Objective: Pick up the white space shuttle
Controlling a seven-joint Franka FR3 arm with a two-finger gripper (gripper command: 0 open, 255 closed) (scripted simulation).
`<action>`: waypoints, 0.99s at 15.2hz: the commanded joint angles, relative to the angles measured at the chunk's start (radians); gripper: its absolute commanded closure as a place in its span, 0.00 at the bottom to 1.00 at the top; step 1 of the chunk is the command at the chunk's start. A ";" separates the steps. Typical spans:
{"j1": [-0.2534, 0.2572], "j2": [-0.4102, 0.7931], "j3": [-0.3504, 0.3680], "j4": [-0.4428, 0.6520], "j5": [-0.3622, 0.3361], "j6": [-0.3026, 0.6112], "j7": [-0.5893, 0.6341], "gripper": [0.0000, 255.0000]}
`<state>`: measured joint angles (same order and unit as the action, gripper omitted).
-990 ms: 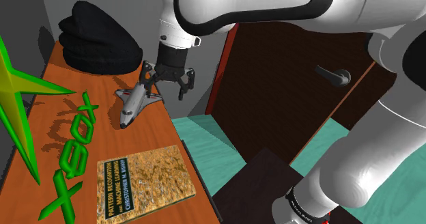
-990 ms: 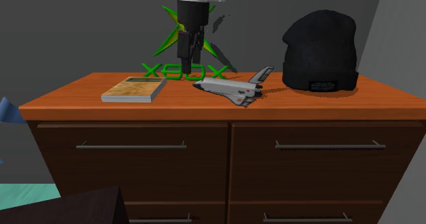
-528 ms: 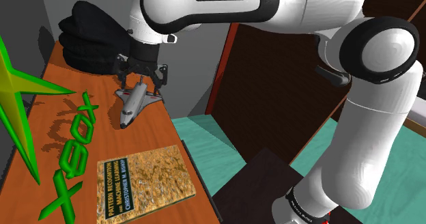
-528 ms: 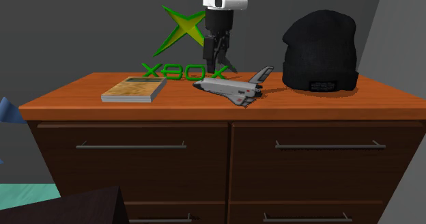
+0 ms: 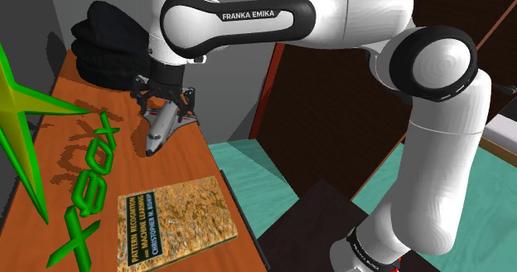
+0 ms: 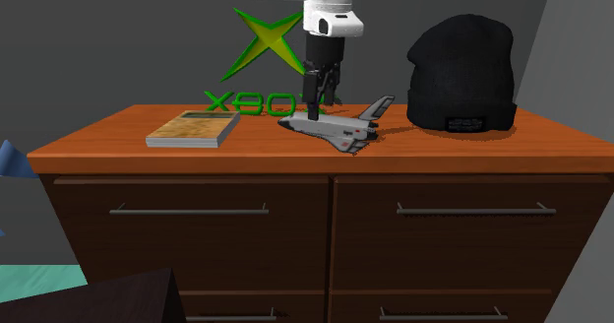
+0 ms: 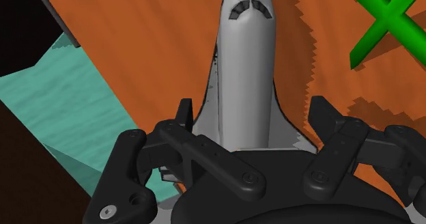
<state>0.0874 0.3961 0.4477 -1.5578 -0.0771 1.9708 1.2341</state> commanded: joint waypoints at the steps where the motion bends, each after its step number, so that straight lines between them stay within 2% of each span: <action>1: 0.000 0.003 -0.001 -0.017 -0.002 0.021 0.001 0.00; 2: 0.000 0.004 -0.001 -0.017 -0.002 0.021 0.001 0.00; 3: 0.002 0.008 -0.001 -0.010 -0.003 0.017 0.002 1.00; 12: 0.000 0.004 -0.001 -0.017 -0.002 0.021 0.001 1.00; 15: 0.000 -0.004 0.001 0.013 0.002 -0.016 0.000 1.00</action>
<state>0.0877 0.3950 0.4481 -1.5534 -0.0767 1.9658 1.2346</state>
